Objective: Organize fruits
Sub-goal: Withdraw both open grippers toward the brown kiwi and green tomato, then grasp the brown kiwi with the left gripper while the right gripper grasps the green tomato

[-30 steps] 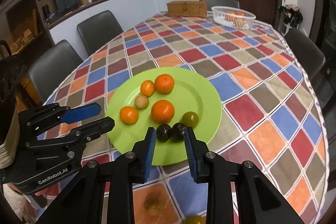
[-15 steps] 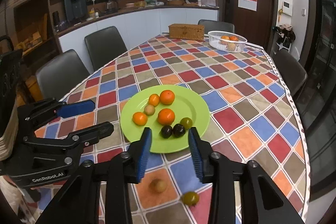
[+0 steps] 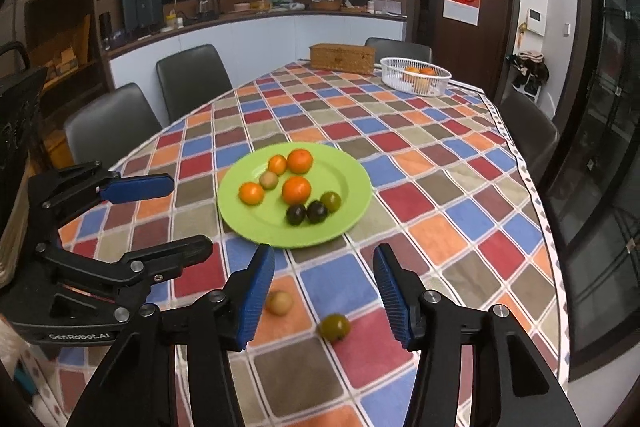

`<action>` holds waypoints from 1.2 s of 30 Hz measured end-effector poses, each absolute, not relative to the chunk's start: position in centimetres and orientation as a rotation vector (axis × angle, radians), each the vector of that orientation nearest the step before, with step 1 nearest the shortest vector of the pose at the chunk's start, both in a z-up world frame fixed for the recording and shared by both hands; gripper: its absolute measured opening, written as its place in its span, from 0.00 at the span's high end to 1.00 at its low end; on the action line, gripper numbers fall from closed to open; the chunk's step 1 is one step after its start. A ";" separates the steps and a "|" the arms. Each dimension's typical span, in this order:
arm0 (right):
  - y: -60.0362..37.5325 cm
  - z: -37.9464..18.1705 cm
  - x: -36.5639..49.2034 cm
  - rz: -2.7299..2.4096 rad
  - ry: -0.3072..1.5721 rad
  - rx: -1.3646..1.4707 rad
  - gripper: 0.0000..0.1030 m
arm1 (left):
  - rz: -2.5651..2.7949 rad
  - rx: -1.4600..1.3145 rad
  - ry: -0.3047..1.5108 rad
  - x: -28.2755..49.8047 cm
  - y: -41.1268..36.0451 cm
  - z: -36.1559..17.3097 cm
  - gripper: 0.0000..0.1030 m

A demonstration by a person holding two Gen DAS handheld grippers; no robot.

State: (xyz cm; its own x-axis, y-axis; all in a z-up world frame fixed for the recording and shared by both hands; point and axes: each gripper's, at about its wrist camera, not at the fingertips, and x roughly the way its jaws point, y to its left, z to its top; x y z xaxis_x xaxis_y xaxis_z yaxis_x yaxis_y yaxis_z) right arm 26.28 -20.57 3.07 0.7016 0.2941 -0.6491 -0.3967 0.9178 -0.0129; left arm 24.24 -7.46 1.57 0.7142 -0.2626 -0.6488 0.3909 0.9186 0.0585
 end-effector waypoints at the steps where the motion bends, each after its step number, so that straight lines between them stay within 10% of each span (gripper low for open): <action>1: -20.7 2.9 26.1 0.386 0.696 -0.158 0.49 | -0.373 0.206 0.690 24.1 -7.8 1.3 0.38; 20: -22.4 -4.4 27.4 0.393 0.882 -0.172 0.49 | -0.501 0.283 0.837 26.4 -10.3 -5.6 0.38; 36: -21.9 -7.5 29.6 0.429 0.976 -0.138 0.56 | -0.534 0.243 0.943 29.2 -10.9 -8.6 0.61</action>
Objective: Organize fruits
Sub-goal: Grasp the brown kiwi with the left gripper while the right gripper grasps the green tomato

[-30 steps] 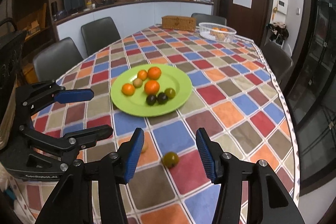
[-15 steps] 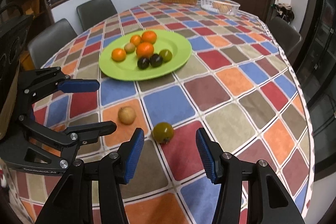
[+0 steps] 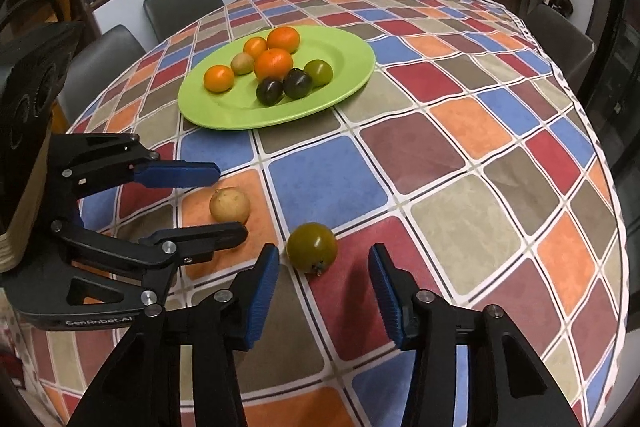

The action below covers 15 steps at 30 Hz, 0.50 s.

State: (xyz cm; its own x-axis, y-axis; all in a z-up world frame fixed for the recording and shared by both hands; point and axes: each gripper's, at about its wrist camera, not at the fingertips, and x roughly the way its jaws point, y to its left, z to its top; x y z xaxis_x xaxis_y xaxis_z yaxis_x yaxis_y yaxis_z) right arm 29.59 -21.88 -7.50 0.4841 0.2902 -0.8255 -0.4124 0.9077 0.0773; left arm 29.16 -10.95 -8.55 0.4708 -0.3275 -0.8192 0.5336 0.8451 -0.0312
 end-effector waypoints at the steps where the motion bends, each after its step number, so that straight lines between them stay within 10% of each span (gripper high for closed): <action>1: -21.8 -7.6 29.7 0.434 0.981 -0.135 0.57 | -0.534 0.237 0.952 29.3 -11.0 -8.7 0.63; 15: -21.6 -8.3 30.4 0.449 1.004 -0.117 0.72 | -0.528 0.209 0.960 29.3 -11.1 -8.5 0.73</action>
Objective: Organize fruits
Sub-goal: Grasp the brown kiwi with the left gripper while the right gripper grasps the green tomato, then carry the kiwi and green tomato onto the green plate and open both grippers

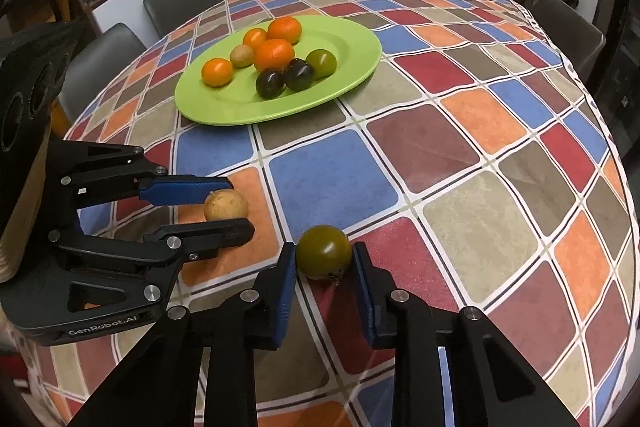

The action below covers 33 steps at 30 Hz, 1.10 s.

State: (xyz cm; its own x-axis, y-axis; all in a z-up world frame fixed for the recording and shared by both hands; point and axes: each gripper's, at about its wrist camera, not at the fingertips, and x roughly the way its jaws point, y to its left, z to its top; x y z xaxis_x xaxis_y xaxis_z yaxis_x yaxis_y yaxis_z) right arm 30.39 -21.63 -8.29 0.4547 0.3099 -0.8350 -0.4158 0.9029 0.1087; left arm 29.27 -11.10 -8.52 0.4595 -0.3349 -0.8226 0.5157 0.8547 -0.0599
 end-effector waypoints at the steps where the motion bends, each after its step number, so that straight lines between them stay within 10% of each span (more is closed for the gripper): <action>1: -21.6 -8.2 30.3 0.448 1.000 -0.117 0.72 | -0.528 0.205 0.955 29.2 -11.0 -8.3 0.73; 33: -18.8 1.1 30.9 0.463 0.761 -0.094 0.73 | -0.381 0.109 0.704 28.9 -5.6 1.5 0.73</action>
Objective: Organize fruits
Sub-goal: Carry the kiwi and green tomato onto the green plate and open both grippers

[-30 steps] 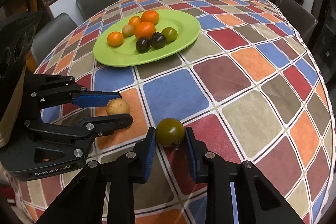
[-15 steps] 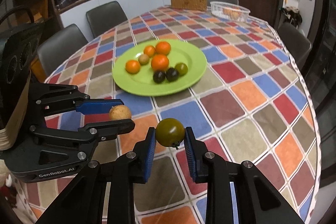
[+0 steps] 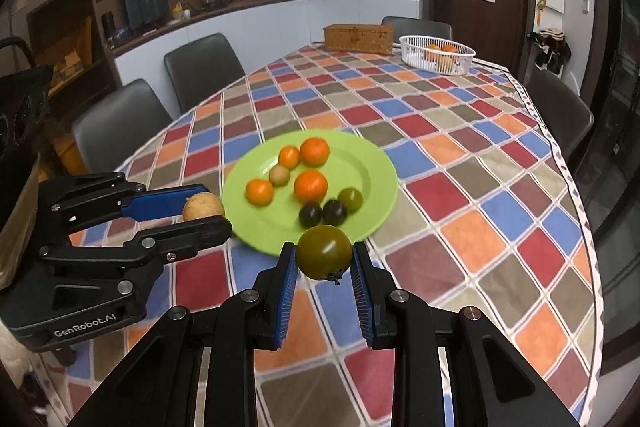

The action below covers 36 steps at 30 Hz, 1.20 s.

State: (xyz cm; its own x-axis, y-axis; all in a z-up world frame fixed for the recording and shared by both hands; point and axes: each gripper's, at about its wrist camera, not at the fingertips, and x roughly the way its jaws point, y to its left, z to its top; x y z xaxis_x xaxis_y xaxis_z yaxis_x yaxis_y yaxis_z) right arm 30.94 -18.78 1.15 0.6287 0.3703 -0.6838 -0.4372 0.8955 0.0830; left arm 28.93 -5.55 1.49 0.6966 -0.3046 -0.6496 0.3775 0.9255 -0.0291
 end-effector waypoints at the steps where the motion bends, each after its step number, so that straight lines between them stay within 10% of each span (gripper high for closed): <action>1: -18.6 1.3 31.2 0.466 0.760 -0.089 0.73 | -0.373 0.105 0.700 29.4 -5.3 1.7 0.73; 36: -14.5 -3.3 45.6 0.438 0.926 -0.031 0.72 | -0.295 -0.010 0.870 43.1 -0.9 -2.9 0.73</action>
State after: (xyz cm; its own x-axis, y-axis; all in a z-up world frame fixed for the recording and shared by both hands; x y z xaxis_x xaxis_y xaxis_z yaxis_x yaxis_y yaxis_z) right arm 45.58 -14.46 -3.29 0.5195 0.3522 -0.7785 -0.3784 0.9117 0.1599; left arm 43.09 -0.91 -2.88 0.6067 -0.2592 -0.7515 0.2513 0.9594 -0.1280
